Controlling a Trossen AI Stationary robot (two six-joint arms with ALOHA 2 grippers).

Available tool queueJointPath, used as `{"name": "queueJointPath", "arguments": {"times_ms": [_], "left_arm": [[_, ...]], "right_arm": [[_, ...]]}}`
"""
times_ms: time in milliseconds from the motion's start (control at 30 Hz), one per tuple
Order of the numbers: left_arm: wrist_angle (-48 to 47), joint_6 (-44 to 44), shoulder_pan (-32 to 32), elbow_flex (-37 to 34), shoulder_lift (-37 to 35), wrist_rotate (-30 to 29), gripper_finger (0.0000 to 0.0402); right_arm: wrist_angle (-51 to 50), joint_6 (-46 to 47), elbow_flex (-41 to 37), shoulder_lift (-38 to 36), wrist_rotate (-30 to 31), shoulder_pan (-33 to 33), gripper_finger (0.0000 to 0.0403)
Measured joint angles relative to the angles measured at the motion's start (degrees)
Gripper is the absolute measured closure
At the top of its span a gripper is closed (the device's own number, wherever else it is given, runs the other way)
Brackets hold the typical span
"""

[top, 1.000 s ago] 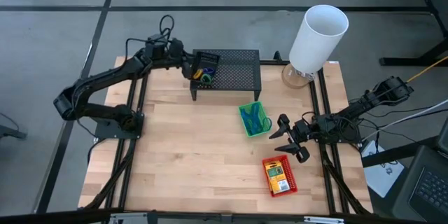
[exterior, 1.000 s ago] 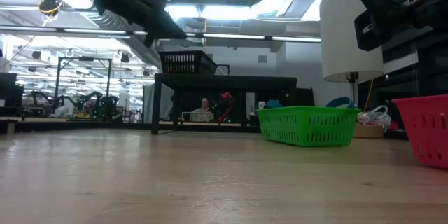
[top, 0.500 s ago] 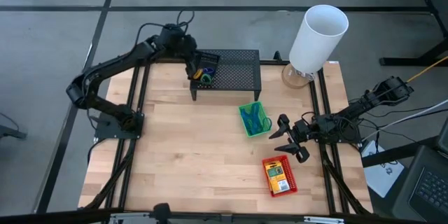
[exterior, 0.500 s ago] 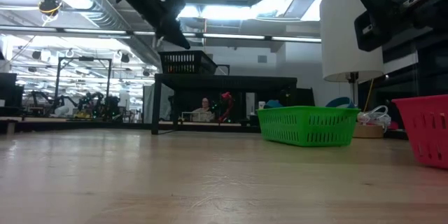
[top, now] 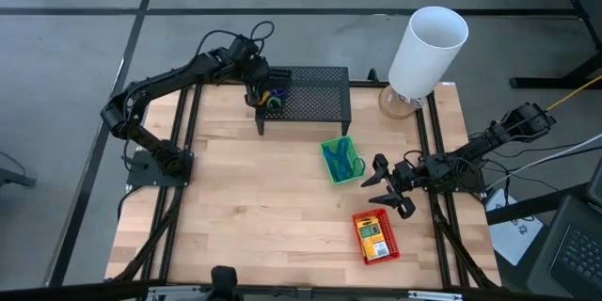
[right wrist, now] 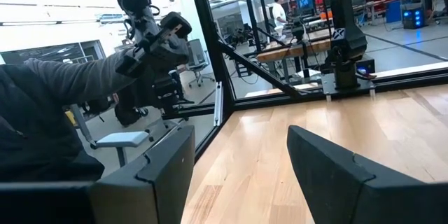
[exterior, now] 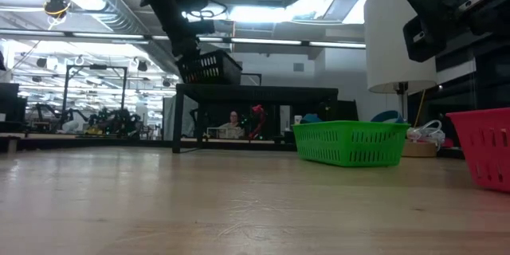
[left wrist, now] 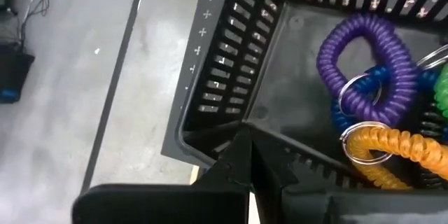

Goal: Pick & Place Office Desk Supplies
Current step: Put the black basket on the shelf

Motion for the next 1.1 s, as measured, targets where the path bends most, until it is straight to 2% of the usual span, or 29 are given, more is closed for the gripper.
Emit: {"name": "queueJointPath", "arguments": {"times_ms": [333,467,600,667,800,967,1100], "left_arm": [[0.6,-1.5,-0.3,0.0,-0.3,-1.7,0.0401],[4.1,-3.1,-1.1,0.0,-1.9,-3.6,0.0399],[7.5,-5.3,-1.6,0.1,-4.8,1.4,0.0401],[7.0,-7.6,-1.9,0.9,-6.2,1.8,0.0400],[-1.1,-11.6,-1.9,3.5,-9.1,-2.5,0.0401],[-18.0,-11.1,-1.9,5.8,-12.6,-8.7,0.0400],[-25.7,-10.5,-1.8,5.4,-14.9,-11.5,0.0400]], "right_arm": [[0.0,-0.4,0.0,0.0,0.0,0.0,0.0174],[0.0,-0.4,0.0,0.0,0.0,0.0,0.0174],[0.0,-0.4,0.0,0.0,0.0,0.0,0.0174],[0.0,-0.4,0.0,0.0,0.0,0.0,0.0174],[0.0,0.0,0.0,0.0,0.0,0.0,0.0174],[-0.1,0.7,0.0,0.0,0.0,0.0,0.0174],[-0.1,0.7,0.0,0.0,0.0,0.0,0.0174]]}}
